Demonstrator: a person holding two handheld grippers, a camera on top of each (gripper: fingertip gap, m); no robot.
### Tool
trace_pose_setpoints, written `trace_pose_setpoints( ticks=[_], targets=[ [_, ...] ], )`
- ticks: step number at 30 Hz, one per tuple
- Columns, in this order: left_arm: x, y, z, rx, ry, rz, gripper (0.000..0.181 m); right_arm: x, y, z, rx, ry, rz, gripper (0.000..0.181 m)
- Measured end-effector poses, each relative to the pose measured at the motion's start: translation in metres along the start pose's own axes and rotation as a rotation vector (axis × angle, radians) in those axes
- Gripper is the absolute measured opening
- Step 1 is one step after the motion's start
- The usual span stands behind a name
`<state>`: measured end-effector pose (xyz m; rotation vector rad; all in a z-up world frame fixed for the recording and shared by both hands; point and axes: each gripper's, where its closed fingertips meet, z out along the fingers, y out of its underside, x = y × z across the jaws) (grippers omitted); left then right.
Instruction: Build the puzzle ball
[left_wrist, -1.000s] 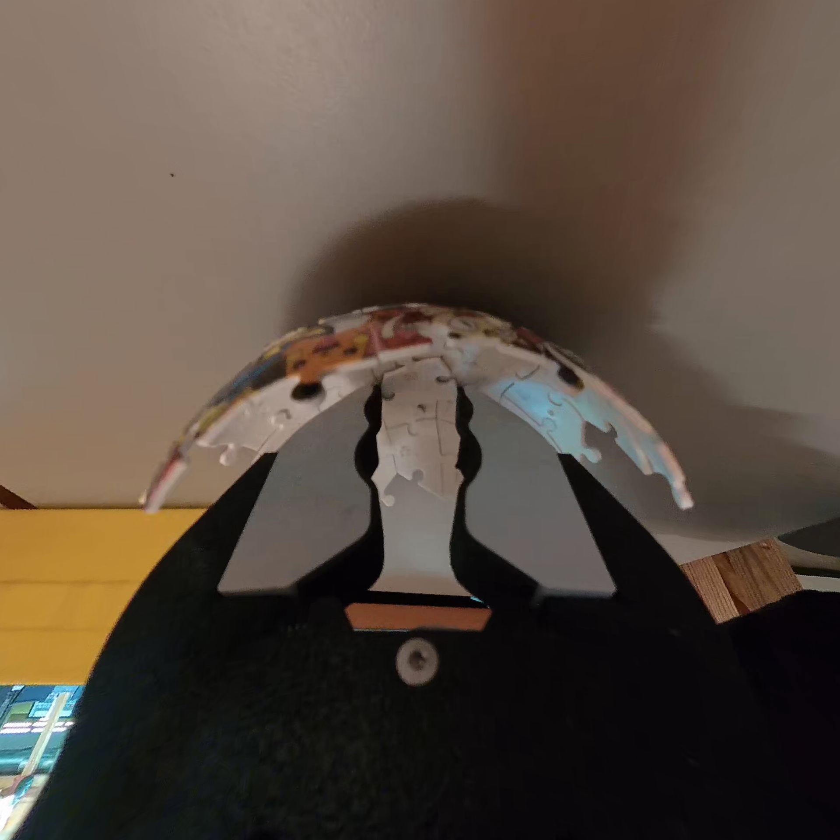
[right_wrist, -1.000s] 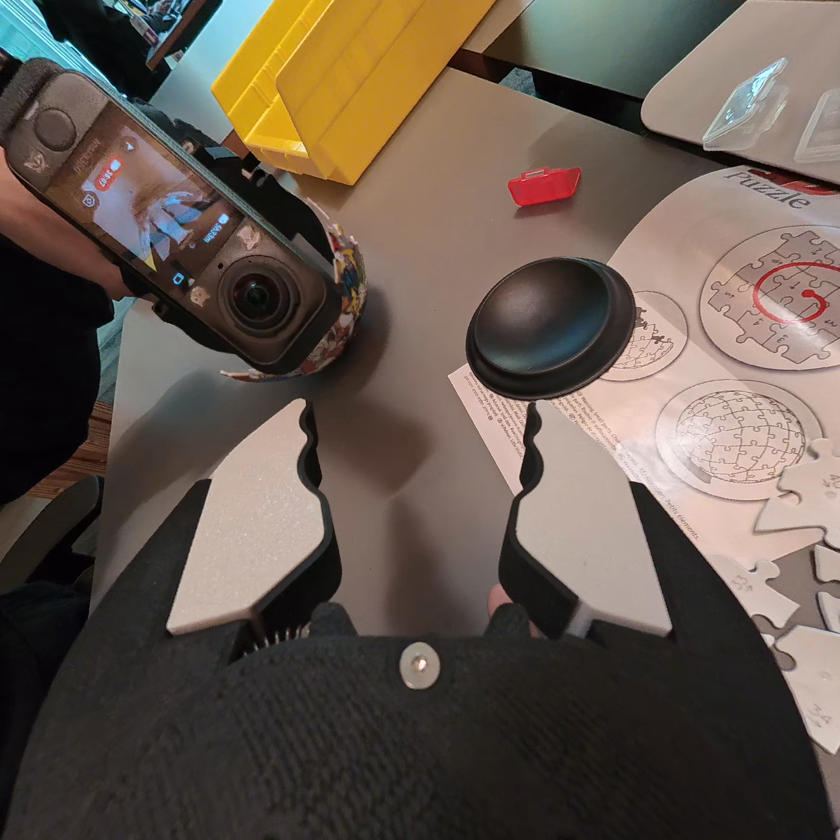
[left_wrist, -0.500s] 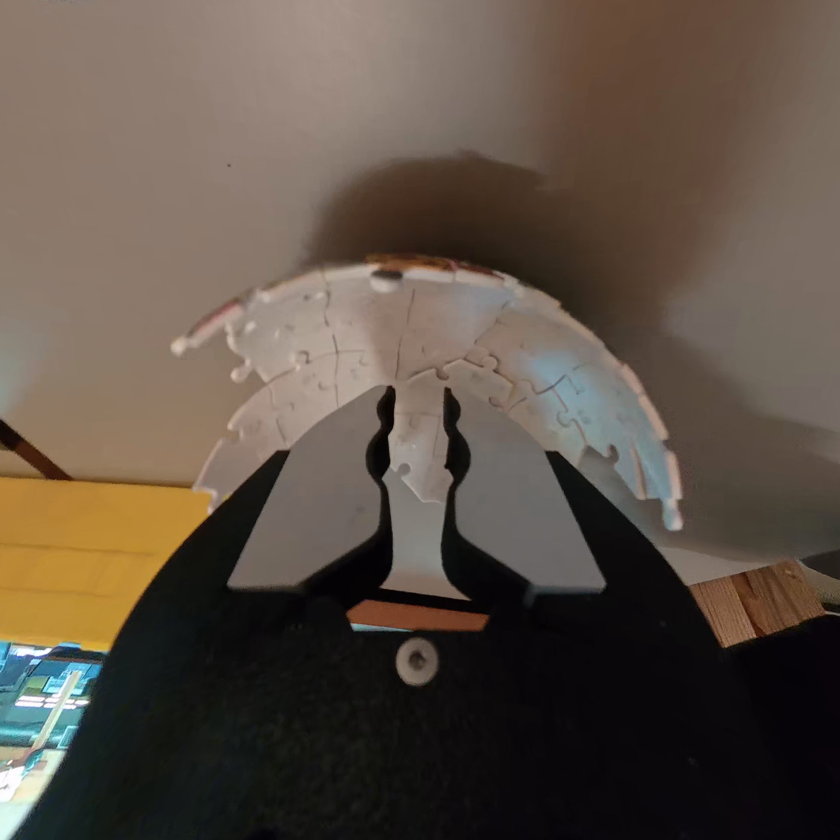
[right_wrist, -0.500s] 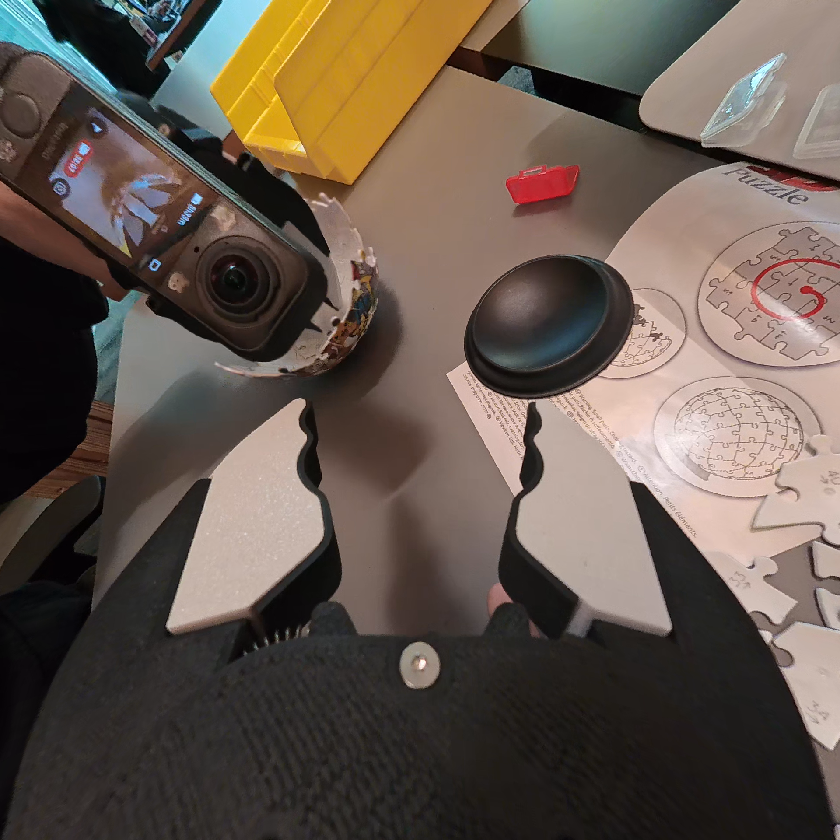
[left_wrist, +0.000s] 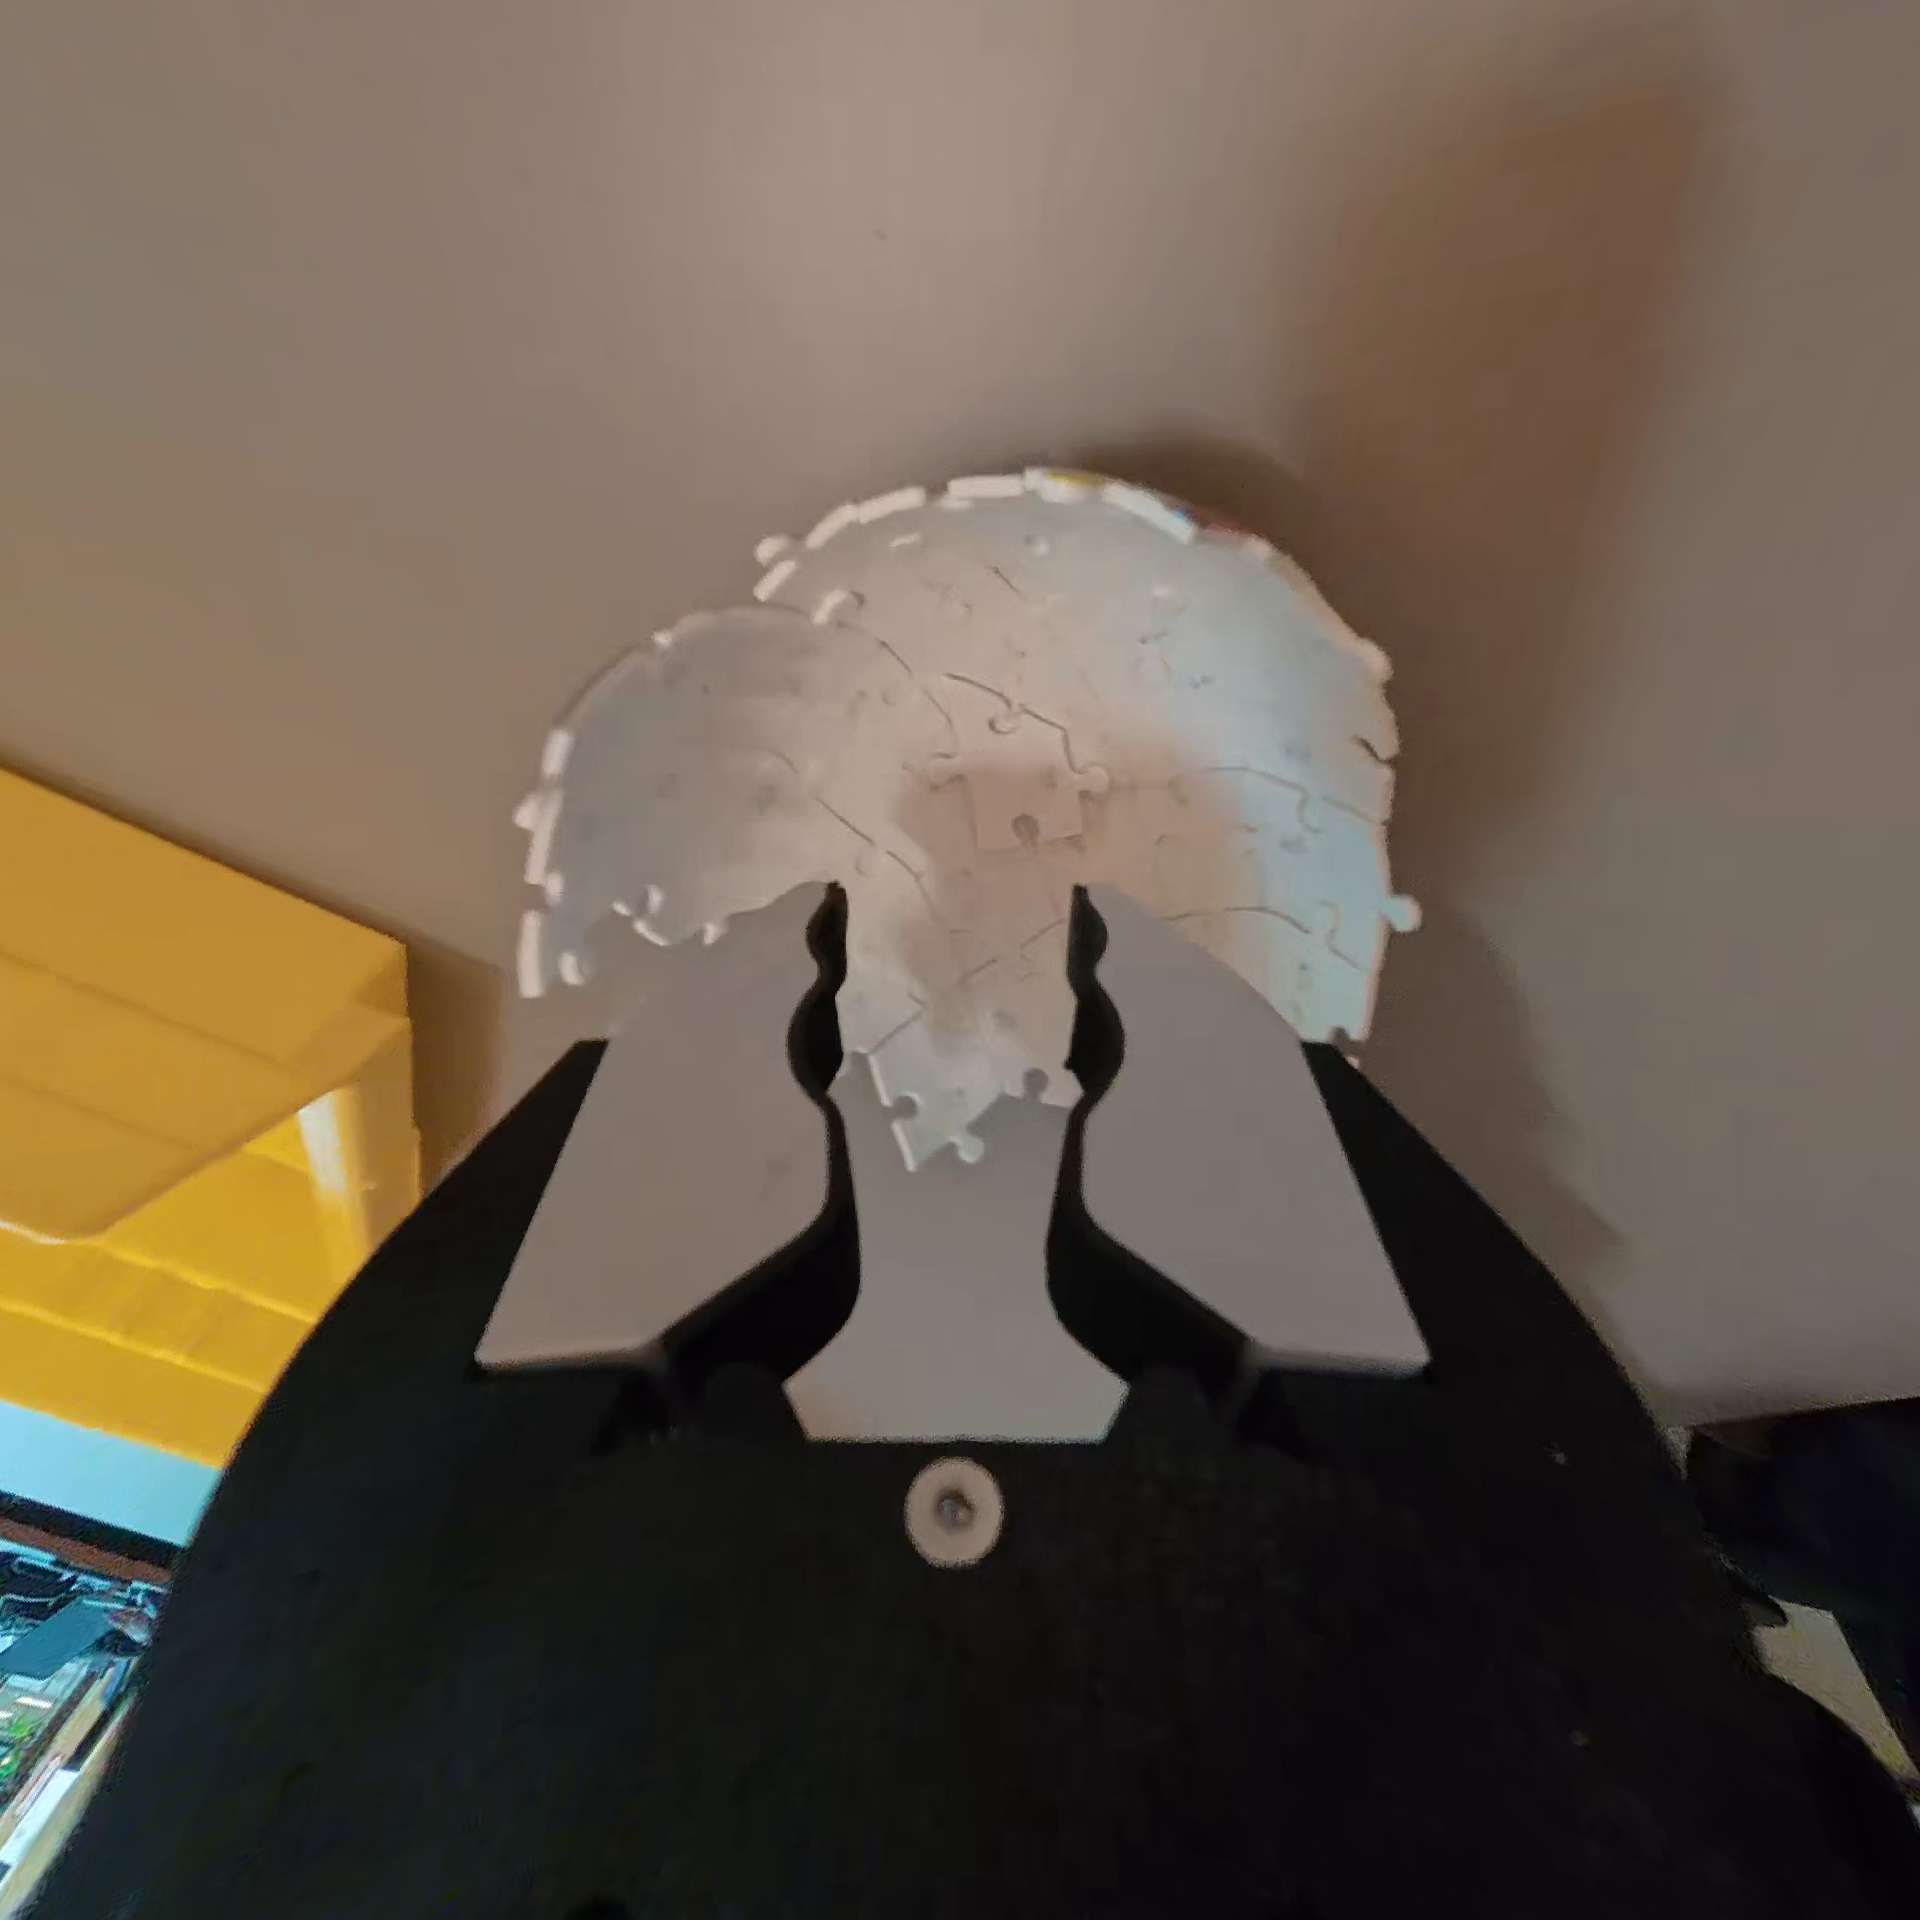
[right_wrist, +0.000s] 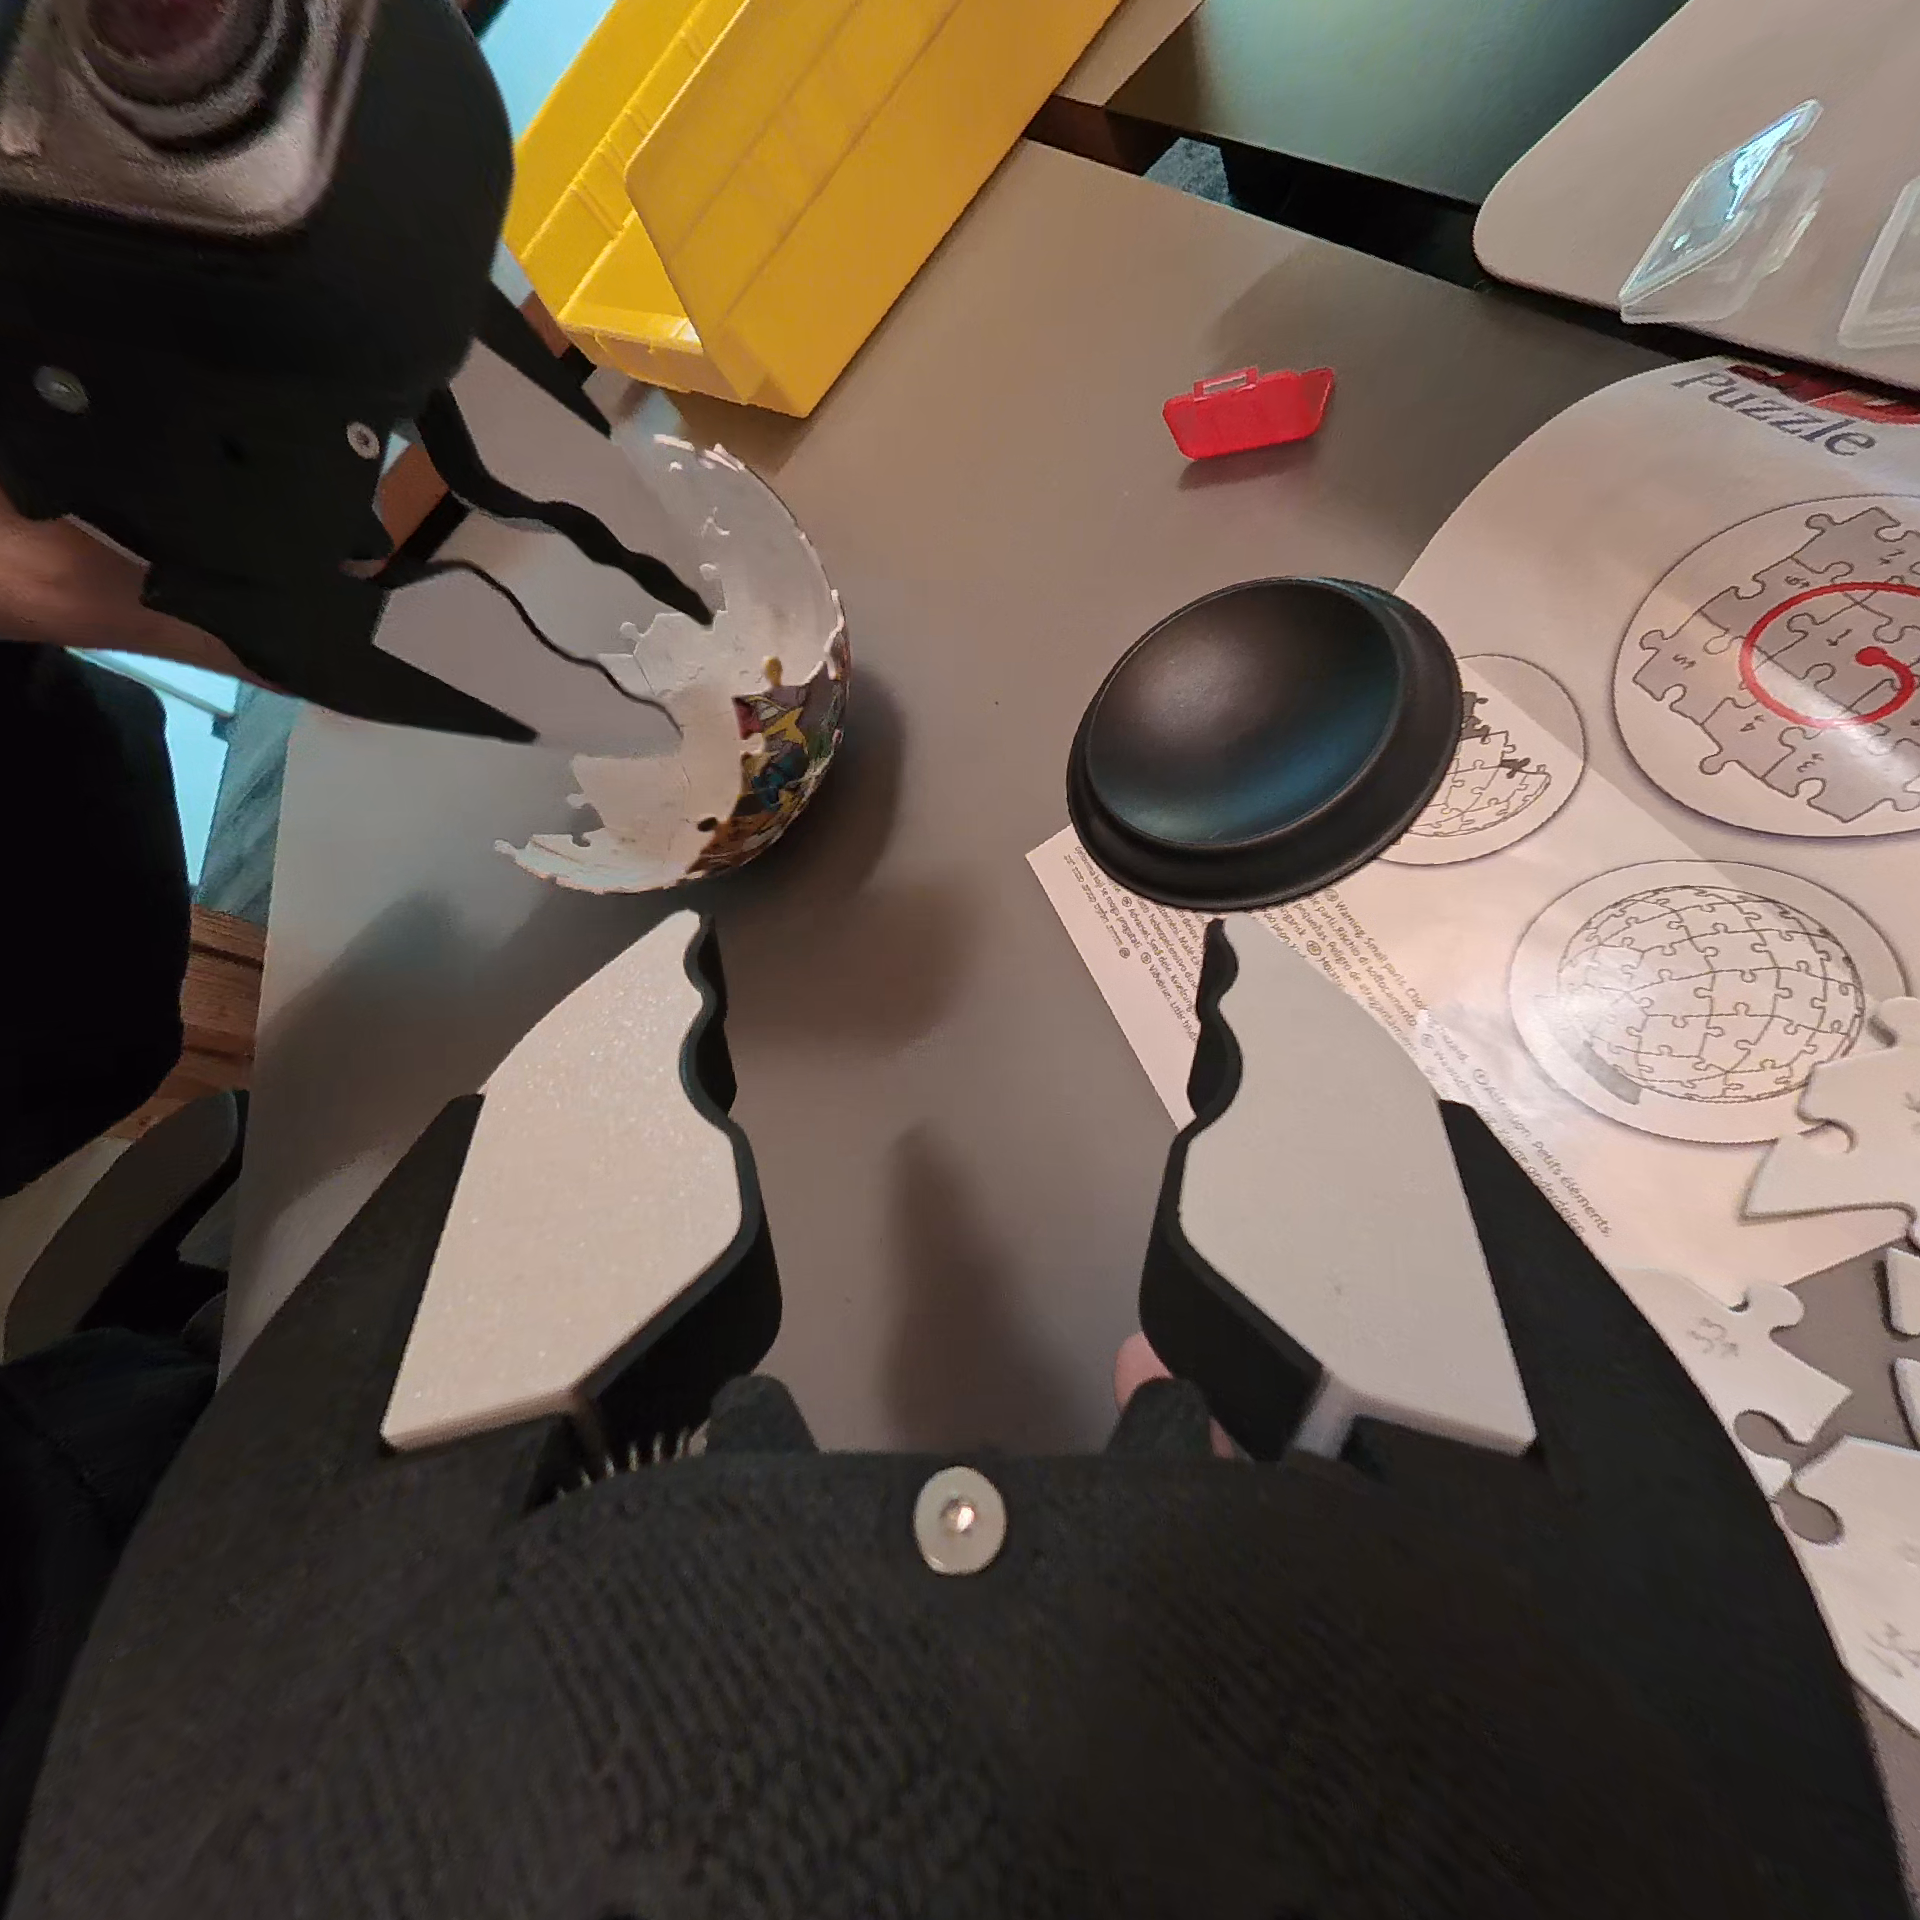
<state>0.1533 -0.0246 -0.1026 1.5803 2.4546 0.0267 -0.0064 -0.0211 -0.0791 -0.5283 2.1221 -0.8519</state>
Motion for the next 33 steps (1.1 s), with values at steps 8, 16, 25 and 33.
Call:
trace_pose_setpoints(
  ticks=[8,16,25,33],
  targets=[
    [0.014,-0.001,0.018,-0.013,0.021,0.077,0.046,-0.004,-0.003,-0.001,0.010,-0.009,-0.005,0.087],
    [0.004,-0.004,0.027,-0.048,-0.059,0.252,0.043,-0.006,-0.005,-0.003,0.021,-0.022,-0.003,0.087],
    [0.000,-0.011,0.031,-0.033,-0.110,0.451,0.037,-0.005,-0.006,-0.005,0.032,-0.026,0.005,0.087],
    [0.002,-0.014,0.031,-0.016,-0.114,0.635,0.033,-0.005,-0.005,-0.004,0.028,-0.029,0.006,0.087]
  ],
)
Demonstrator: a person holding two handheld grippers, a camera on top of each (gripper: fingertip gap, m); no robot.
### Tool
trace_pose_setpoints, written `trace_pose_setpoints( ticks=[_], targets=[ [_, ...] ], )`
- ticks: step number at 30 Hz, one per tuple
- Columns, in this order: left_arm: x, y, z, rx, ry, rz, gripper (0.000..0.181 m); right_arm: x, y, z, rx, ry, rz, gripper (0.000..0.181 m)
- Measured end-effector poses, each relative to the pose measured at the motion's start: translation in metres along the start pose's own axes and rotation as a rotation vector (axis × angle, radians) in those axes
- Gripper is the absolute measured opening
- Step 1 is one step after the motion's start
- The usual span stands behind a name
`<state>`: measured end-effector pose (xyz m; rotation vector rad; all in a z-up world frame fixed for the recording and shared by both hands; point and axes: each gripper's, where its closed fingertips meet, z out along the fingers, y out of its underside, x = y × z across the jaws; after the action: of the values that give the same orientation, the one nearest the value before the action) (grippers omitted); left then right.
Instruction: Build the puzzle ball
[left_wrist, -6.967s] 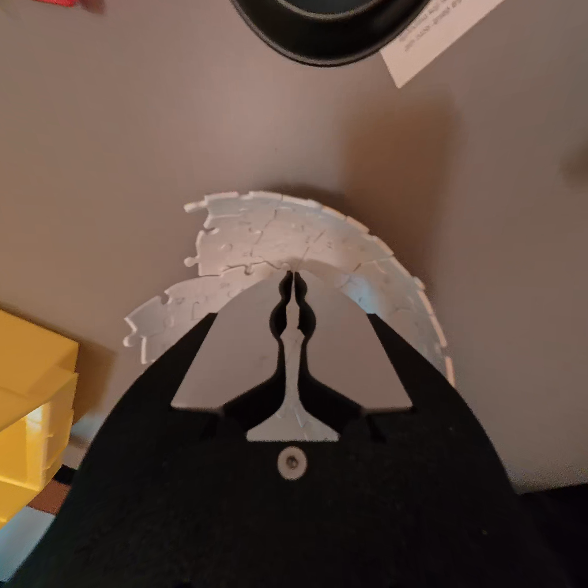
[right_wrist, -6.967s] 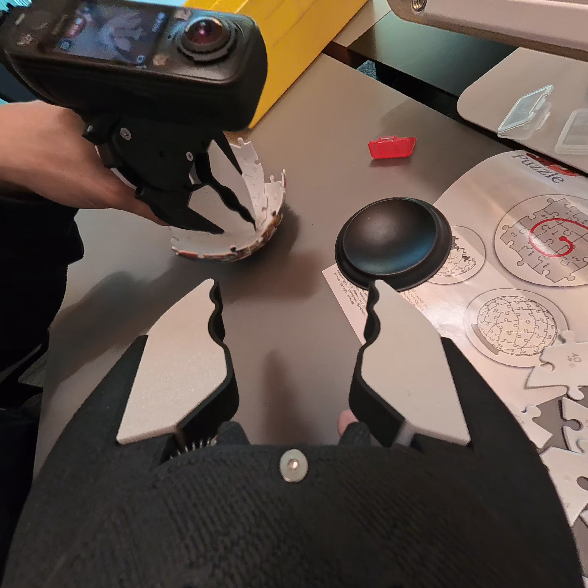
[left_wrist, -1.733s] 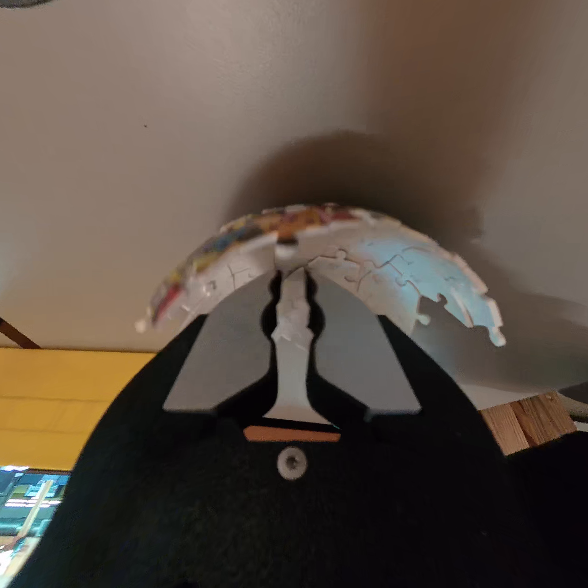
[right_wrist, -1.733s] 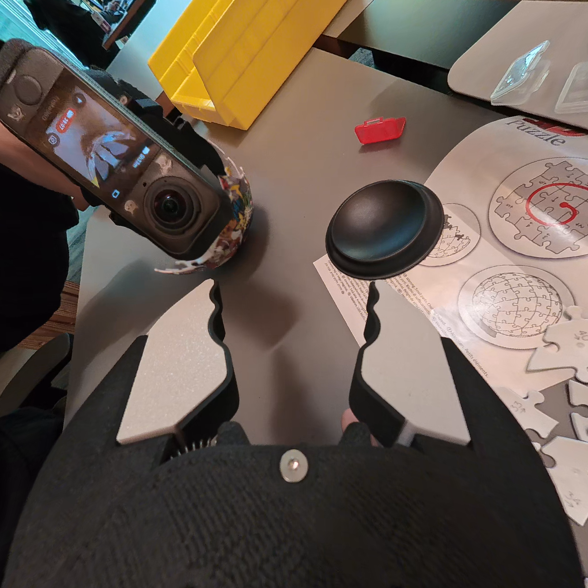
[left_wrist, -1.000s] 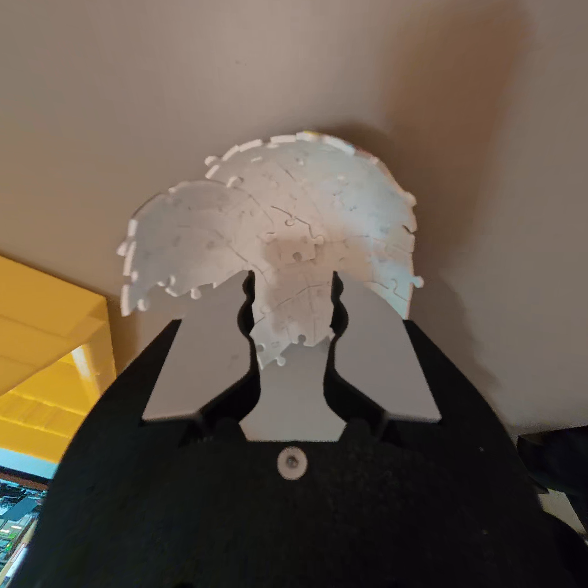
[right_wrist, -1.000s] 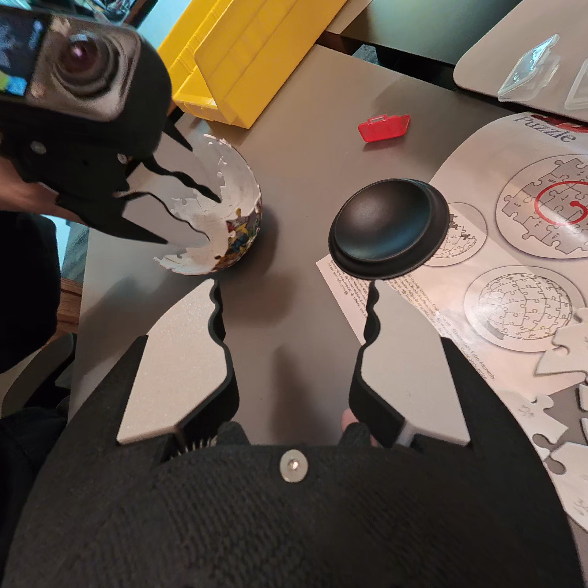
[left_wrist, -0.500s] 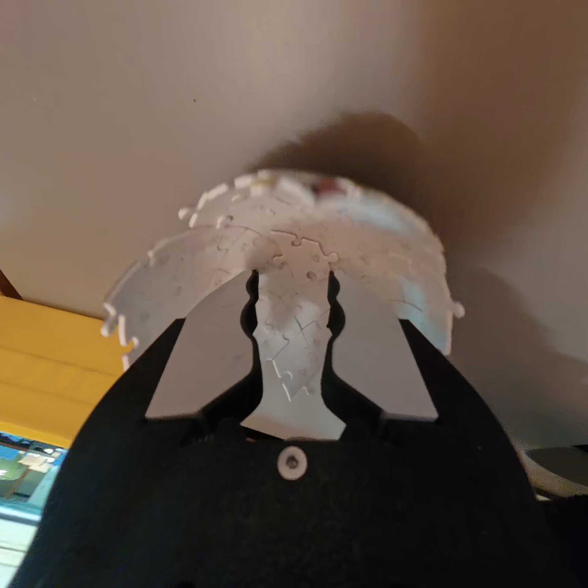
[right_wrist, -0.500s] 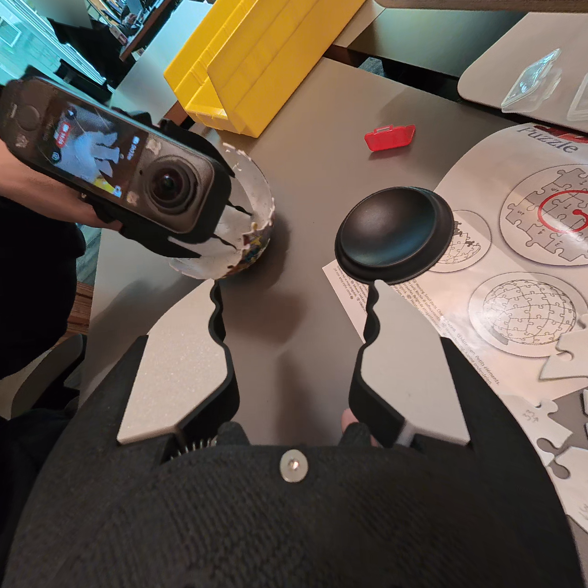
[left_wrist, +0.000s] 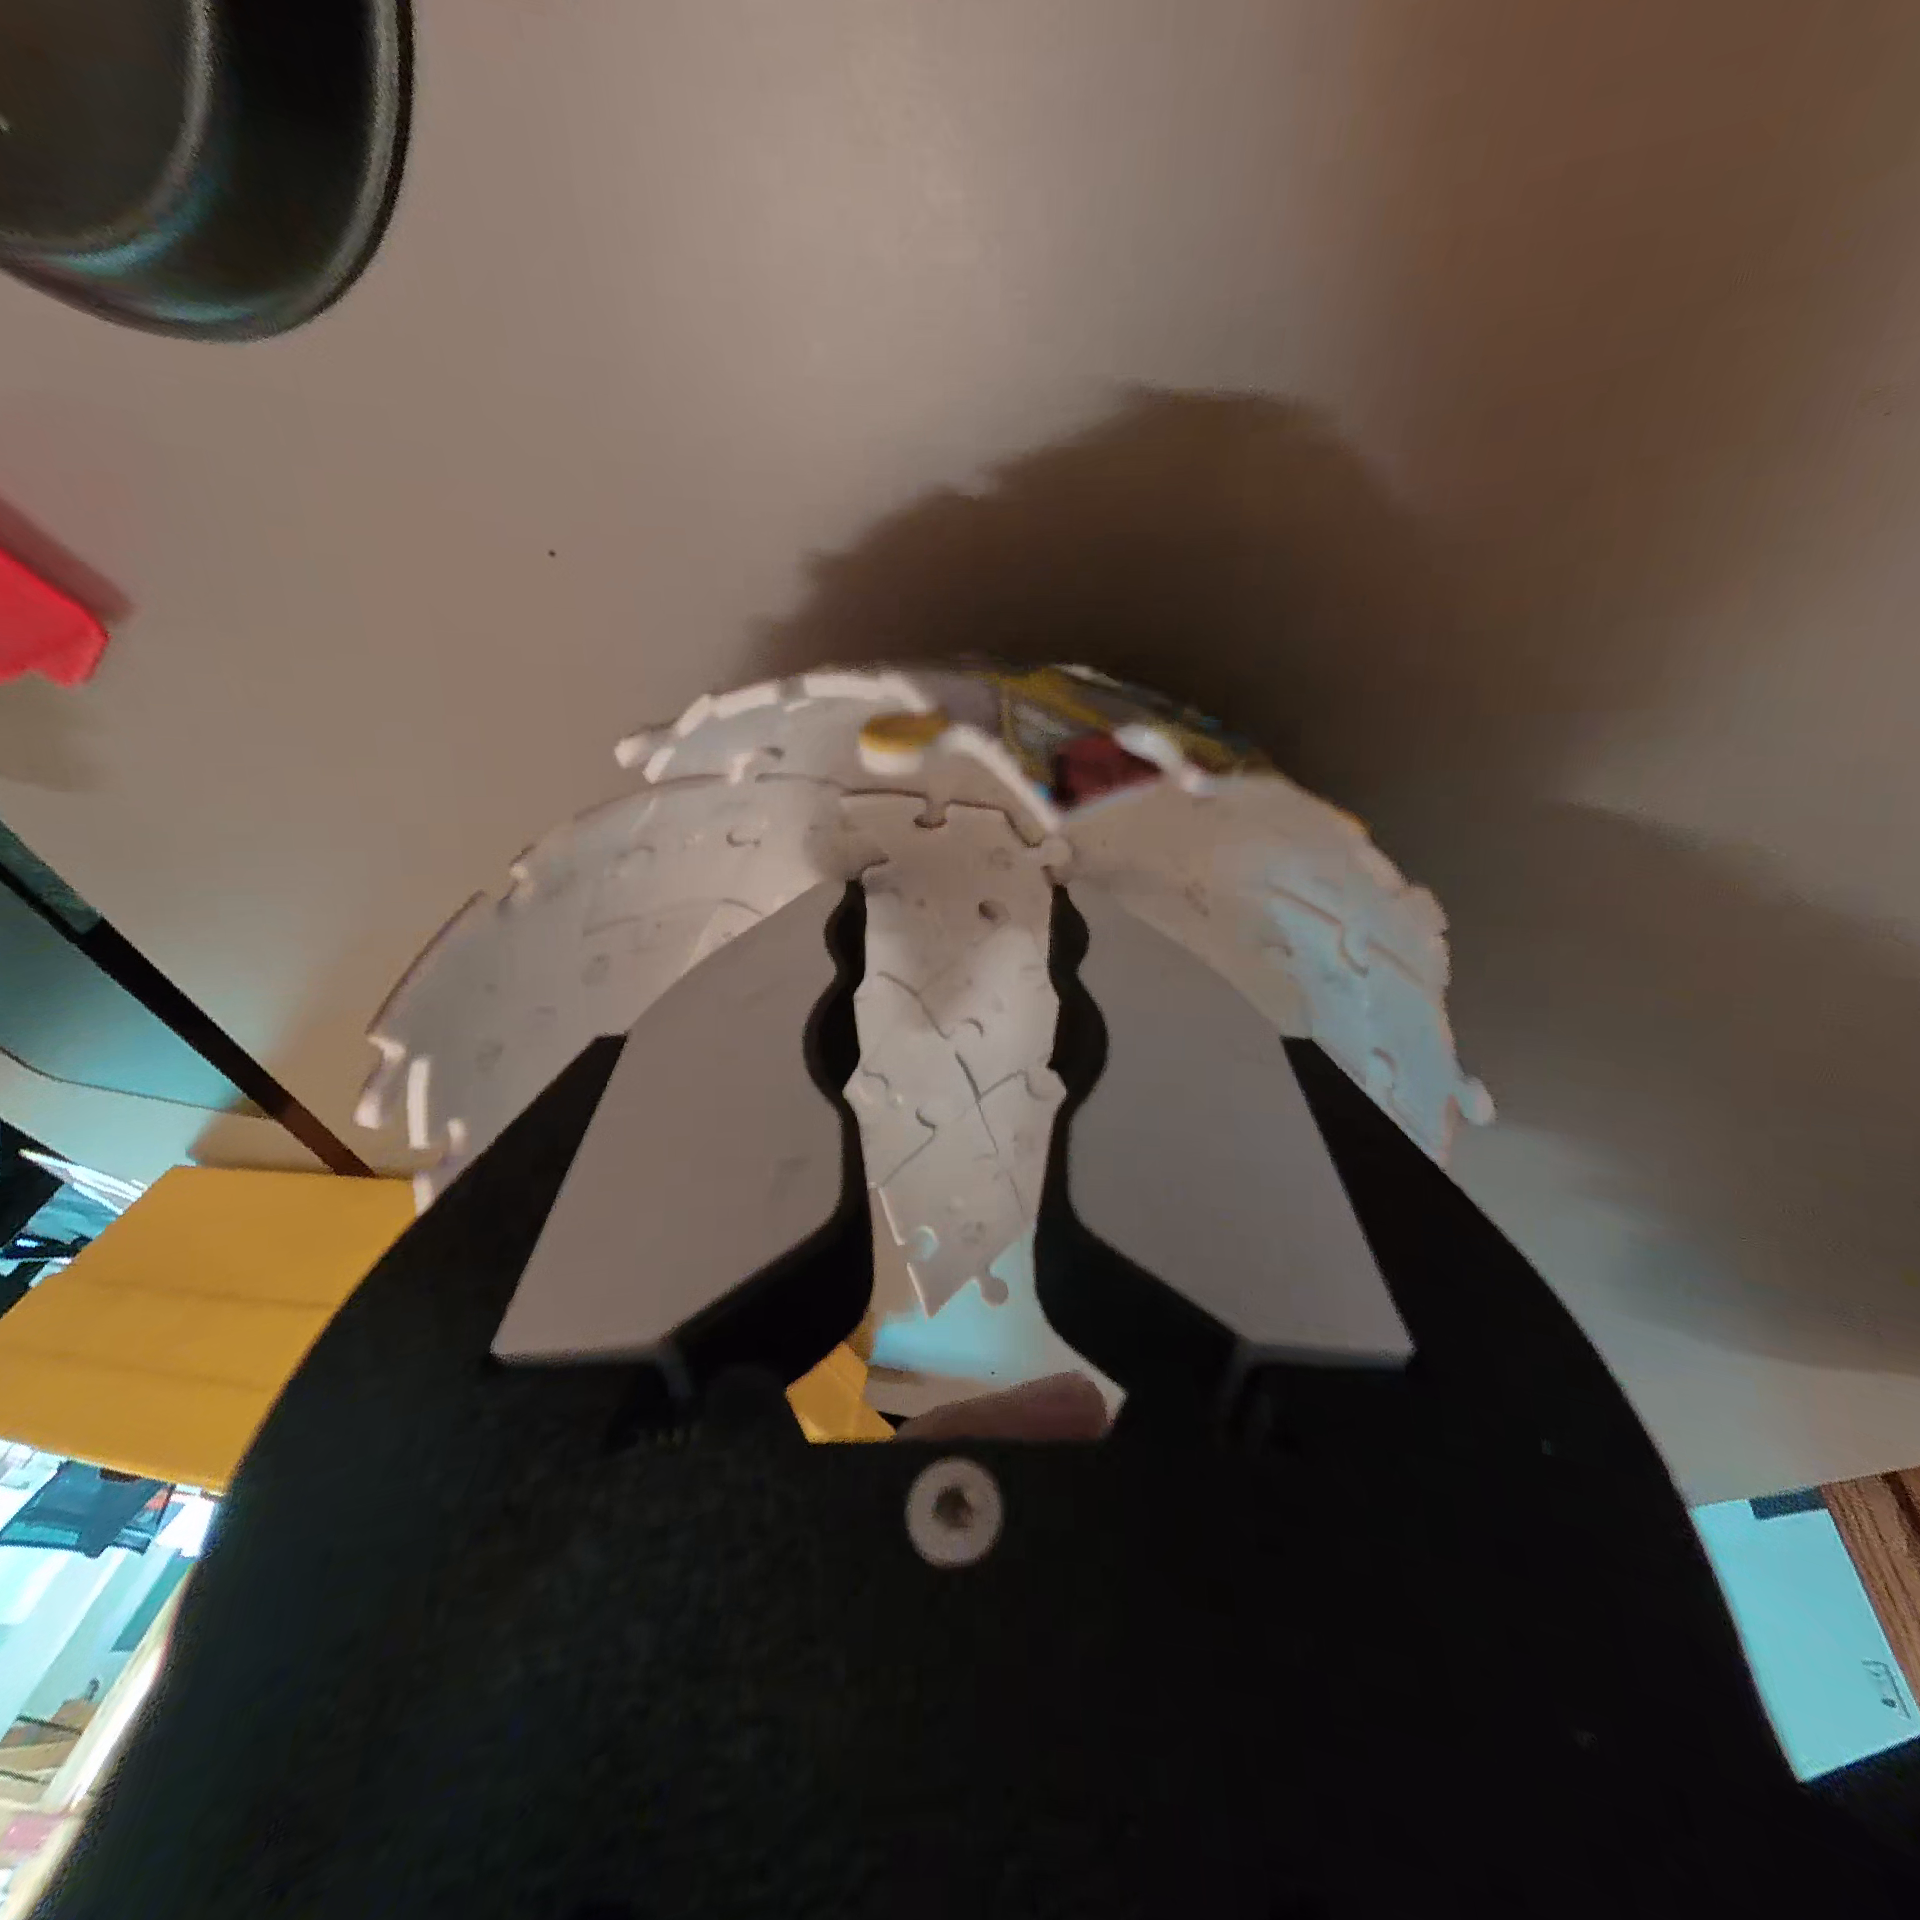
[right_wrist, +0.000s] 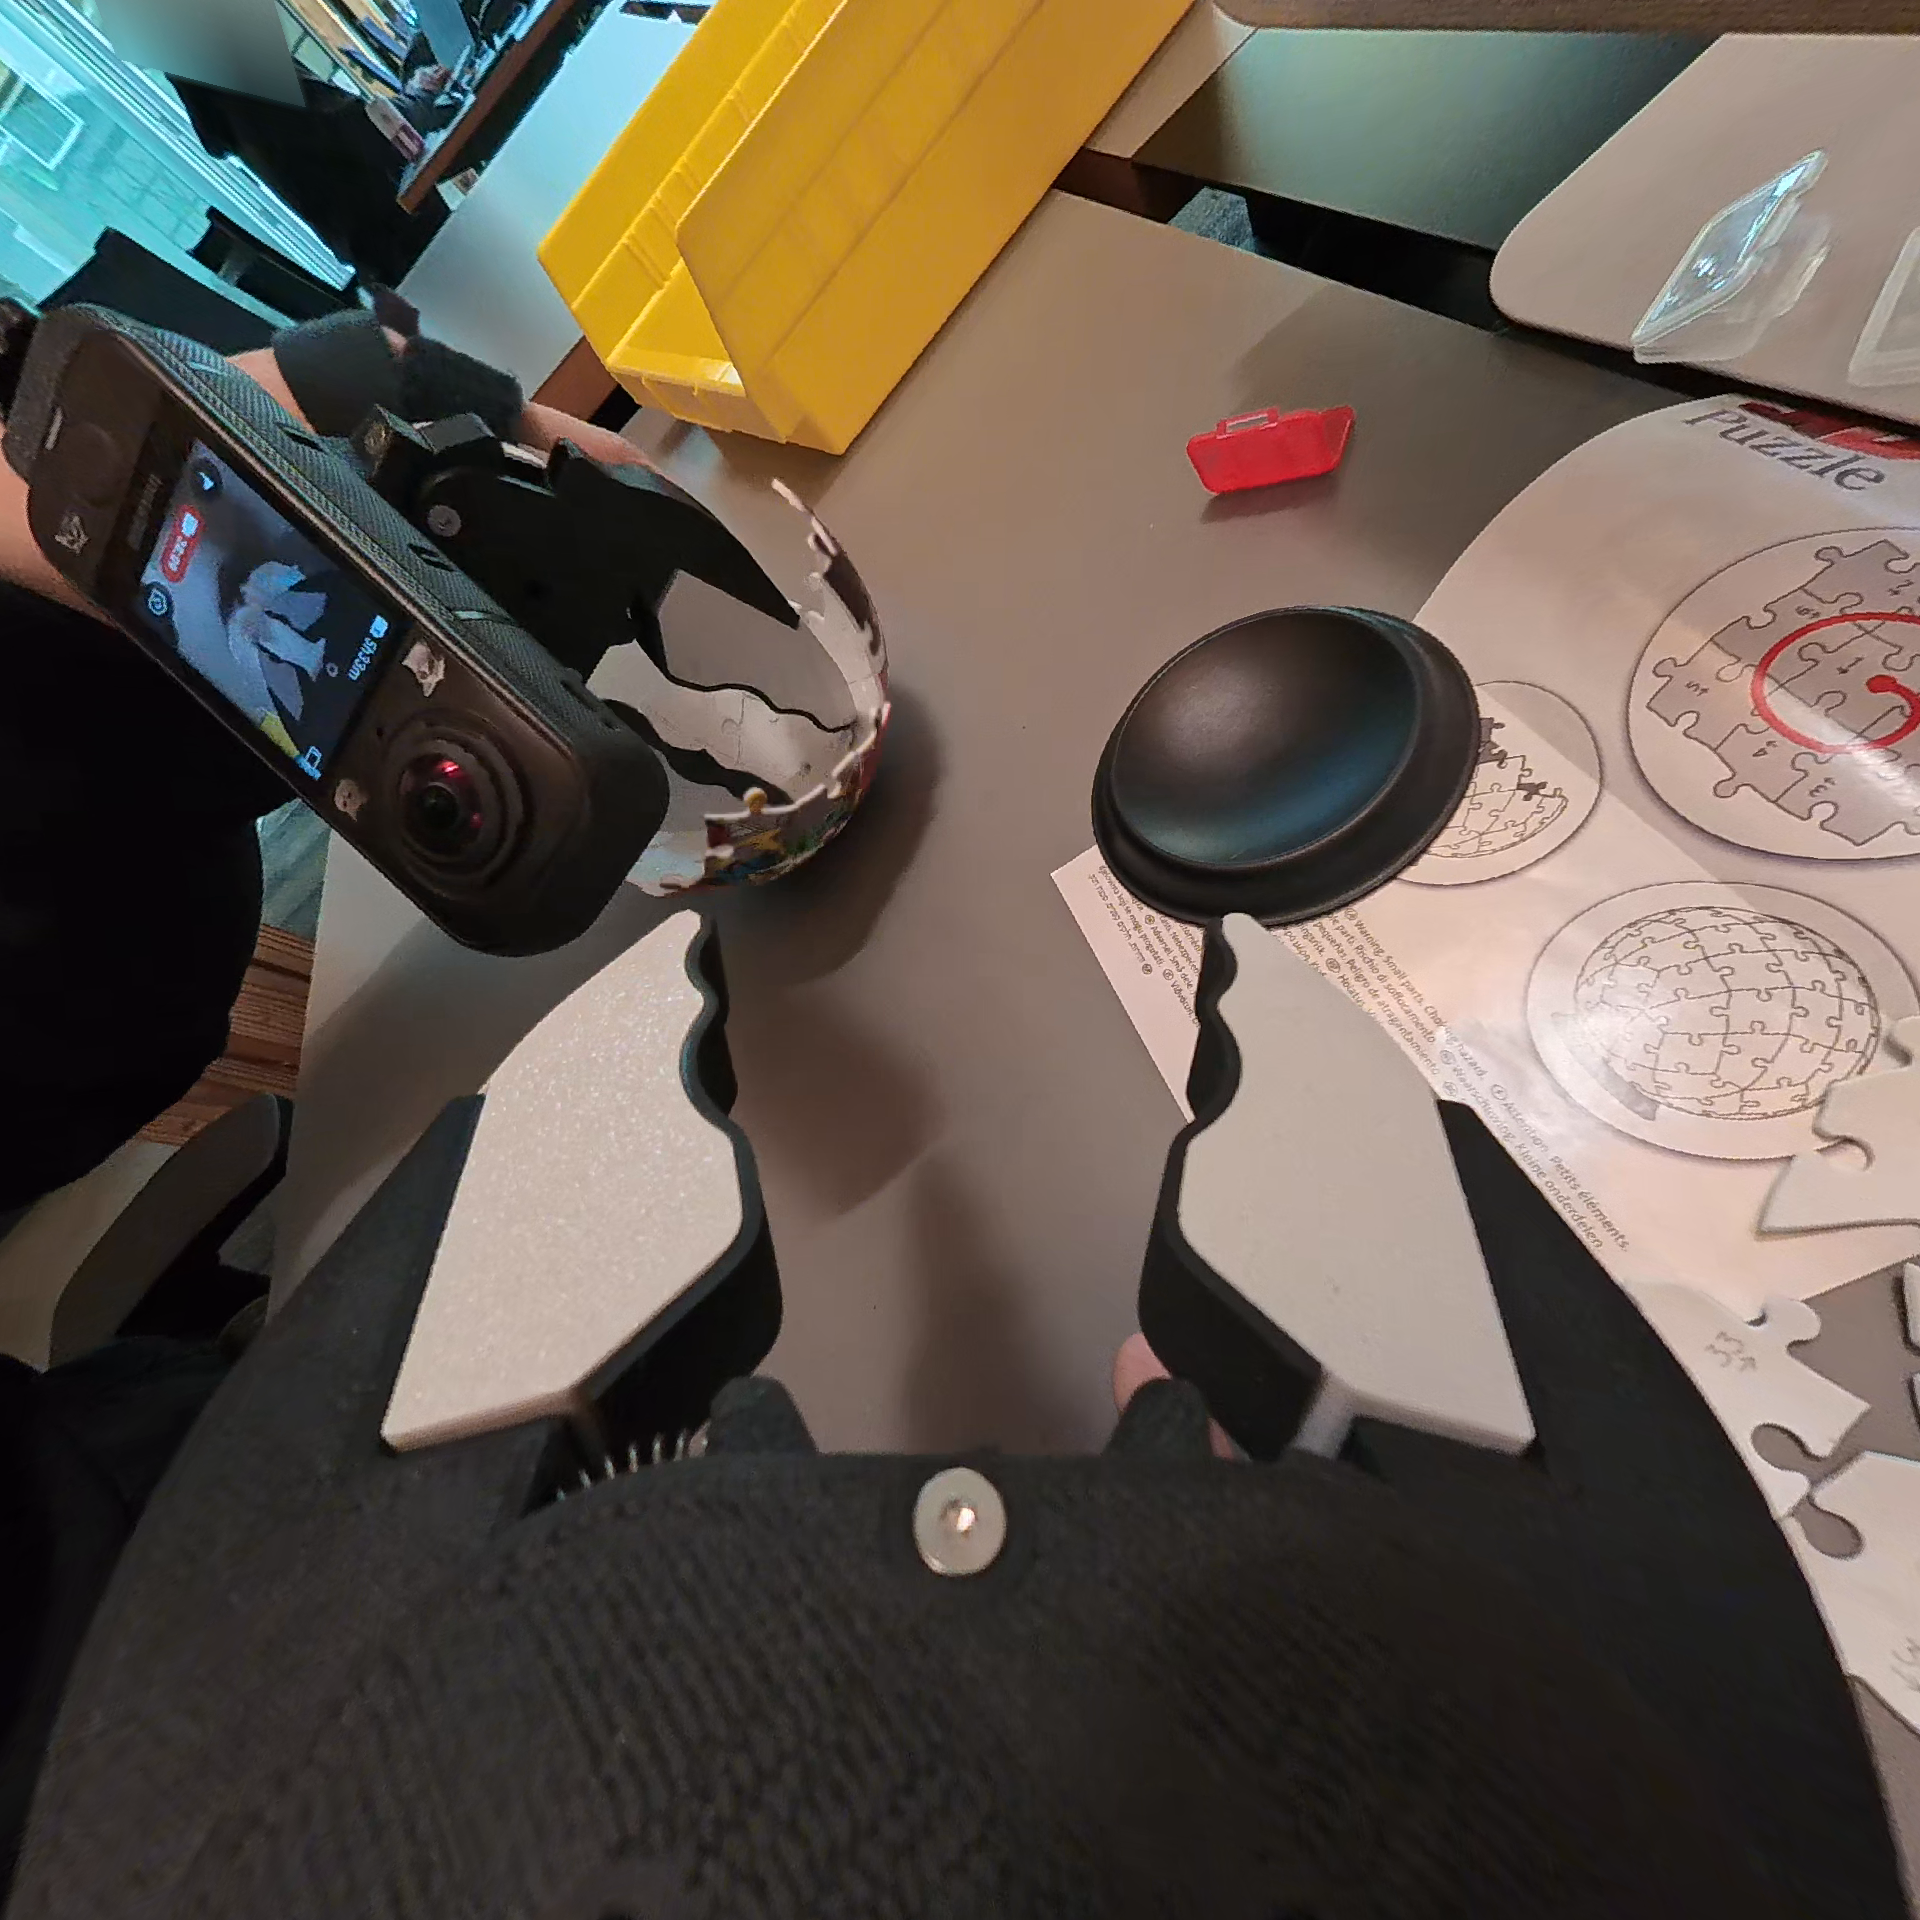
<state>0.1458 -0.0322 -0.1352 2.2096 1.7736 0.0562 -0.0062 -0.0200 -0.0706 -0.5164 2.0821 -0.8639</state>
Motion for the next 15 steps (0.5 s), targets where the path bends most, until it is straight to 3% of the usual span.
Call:
trace_pose_setpoints(
  ticks=[15],
  targets=[
    [0.002,-0.011,-0.004,0.076,0.007,0.086,0.035,0.002,0.004,0.003,-0.015,0.000,0.007,0.087]
  ],
)
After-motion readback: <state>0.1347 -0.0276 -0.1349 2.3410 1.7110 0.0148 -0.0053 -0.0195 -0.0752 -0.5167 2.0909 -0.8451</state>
